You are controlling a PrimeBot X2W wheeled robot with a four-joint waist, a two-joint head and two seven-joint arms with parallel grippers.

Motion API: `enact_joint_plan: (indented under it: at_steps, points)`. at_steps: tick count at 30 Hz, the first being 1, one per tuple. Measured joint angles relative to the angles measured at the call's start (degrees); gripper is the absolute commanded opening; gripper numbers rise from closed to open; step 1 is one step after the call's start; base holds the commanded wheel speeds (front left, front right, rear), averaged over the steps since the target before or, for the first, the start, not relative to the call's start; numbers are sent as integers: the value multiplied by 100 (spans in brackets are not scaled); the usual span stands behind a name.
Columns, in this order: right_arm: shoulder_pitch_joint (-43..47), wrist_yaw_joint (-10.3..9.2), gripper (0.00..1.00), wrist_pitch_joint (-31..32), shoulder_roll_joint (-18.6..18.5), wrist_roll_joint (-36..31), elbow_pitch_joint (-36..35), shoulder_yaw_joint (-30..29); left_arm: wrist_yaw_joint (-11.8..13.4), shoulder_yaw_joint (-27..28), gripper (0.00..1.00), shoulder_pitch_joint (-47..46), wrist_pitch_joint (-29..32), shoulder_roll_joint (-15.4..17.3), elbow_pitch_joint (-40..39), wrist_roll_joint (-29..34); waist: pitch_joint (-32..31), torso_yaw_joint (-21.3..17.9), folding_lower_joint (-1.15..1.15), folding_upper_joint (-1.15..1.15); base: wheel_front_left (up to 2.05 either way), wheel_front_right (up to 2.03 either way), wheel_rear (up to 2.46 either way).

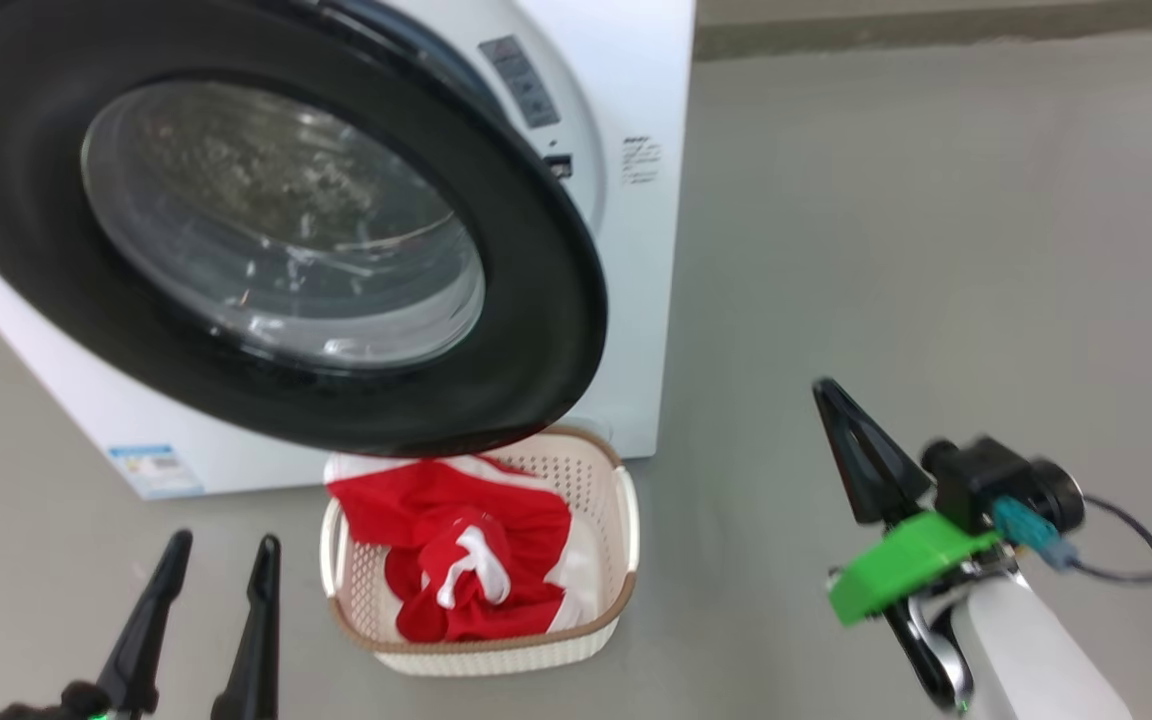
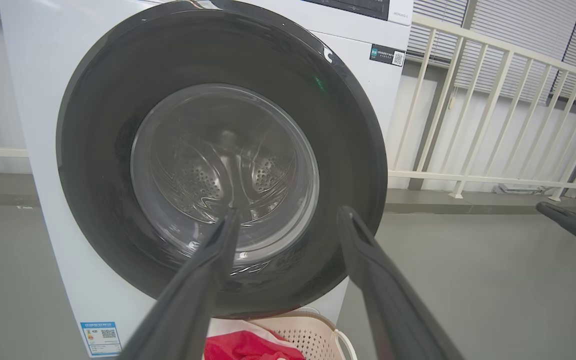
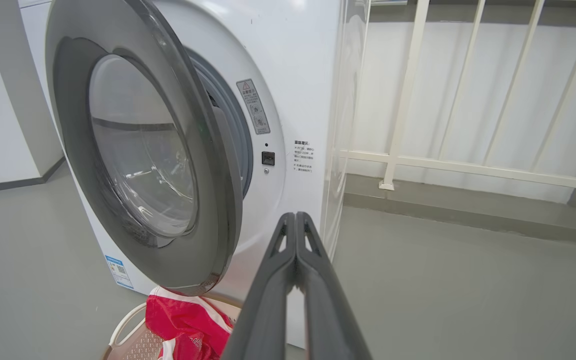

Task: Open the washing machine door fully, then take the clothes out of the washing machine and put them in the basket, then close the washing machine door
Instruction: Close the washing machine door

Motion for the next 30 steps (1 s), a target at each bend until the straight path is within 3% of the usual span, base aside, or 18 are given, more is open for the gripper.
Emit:
enact_joint_plan:
  at_steps: [17,25,30]
  points:
    - [-2029,0,0,100,-68,224,1241,1232,-57,-307,100,-633,-3,-186,88,1,797,841,0,0,0,0,0]
    - [-2430,0,0,109,-82,260,1462,1285,-108,-339,100,-810,-4,-246,211,9,1112,1177,0,0,0,0,0]
    - [-2585,0,0,101,-86,191,1530,993,-159,-344,100,-922,-4,-323,230,41,1327,1357,0,0,0,0,0]
